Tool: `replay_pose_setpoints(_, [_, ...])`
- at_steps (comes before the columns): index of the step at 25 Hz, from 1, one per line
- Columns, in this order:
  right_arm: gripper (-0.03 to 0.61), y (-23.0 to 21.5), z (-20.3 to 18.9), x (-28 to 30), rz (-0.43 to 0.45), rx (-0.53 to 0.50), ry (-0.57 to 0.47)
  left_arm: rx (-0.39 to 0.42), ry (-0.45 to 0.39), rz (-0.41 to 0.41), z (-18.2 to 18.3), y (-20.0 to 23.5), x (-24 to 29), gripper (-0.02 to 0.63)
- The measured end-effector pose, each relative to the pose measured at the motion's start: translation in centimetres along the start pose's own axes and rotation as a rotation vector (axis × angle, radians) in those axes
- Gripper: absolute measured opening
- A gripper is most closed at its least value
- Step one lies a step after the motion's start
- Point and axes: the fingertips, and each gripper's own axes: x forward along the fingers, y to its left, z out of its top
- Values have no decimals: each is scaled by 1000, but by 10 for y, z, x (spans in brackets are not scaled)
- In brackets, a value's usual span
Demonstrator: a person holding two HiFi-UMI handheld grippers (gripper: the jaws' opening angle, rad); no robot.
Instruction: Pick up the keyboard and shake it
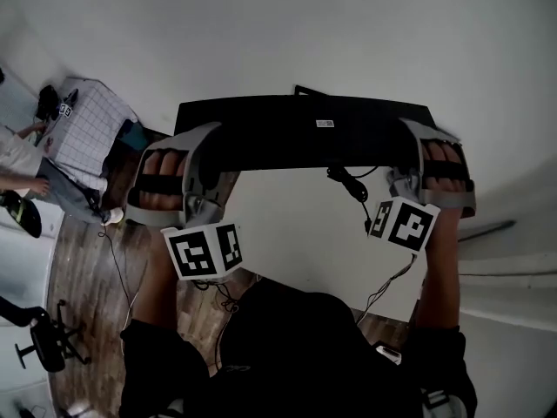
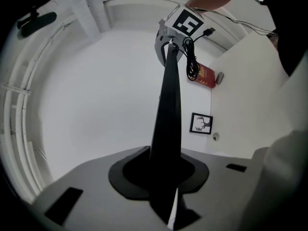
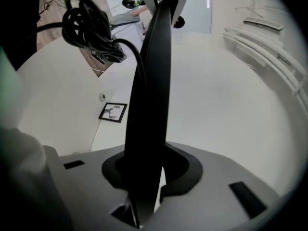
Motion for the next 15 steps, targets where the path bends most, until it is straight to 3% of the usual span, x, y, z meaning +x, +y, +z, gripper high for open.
replay_pose_setpoints(9, [98, 3, -72, -69, 69, 19, 326, 3, -284, -81, 74, -11, 75, 86])
replay_pose_setpoints(15, [95, 19, -133, -149, 82, 46, 506, 49, -463, -132, 190, -40, 101, 81])
